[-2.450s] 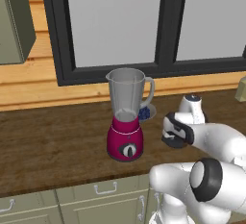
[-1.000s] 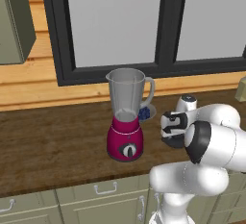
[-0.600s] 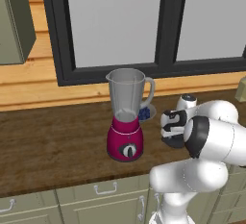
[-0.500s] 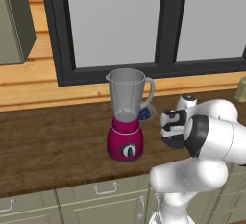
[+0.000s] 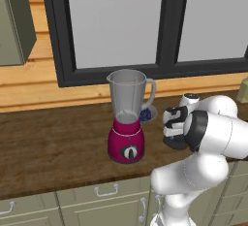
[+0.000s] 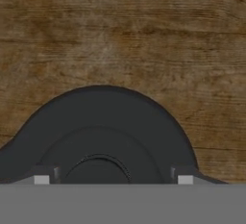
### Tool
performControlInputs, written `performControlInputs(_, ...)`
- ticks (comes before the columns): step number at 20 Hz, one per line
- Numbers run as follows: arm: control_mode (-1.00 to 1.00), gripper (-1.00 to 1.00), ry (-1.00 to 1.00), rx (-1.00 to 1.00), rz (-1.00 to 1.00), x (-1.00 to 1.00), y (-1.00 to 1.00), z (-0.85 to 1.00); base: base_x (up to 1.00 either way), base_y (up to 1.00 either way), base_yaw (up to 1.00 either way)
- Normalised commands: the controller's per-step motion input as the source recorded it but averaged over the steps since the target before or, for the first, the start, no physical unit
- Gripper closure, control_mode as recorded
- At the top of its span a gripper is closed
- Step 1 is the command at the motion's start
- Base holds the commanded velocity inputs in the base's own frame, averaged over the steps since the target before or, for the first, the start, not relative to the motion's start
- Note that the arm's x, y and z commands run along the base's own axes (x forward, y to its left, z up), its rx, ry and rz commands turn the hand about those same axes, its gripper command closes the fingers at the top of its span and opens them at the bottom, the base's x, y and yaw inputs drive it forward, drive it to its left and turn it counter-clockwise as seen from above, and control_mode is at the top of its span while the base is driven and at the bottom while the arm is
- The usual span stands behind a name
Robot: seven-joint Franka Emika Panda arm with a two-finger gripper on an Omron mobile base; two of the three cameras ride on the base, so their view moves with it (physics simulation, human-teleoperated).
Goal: Close the lid blender by securely placing the lid on top.
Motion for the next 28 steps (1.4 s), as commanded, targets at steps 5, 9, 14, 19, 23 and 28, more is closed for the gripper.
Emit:
performControlInputs(5, -1.0, 1.0, 0.0, 0.0, 0.0, -0.06, 0.05, -0.49, 0.0, 0.0, 0.0)
performControlInputs(9, -1.0, 1.0, 0.0, 0.0, 0.0, -0.26, 0.15, -0.44, 0.0, 0.0, 0.0)
performControlInputs(14, -1.0, 1.0, 0.0, 0.0, 0.0, -0.37, 0.22, -0.4, 0.0, 0.0, 0.0)
performControlInputs(19, -1.0, 1.0, 0.0, 0.0, 0.0, -0.45, 0.24, -0.38, 0.0, 0.0, 0.0)
performControlInputs(23, -1.0, 1.0, 0.0, 0.0, 0.0, -0.49, 0.26, -0.37, 0.0, 0.0, 0.0)
performControlInputs(28, -1.0, 1.0, 0.0, 0.0, 0.0, -0.46, 0.25, -0.35, 0.0, 0.0, 0.0)
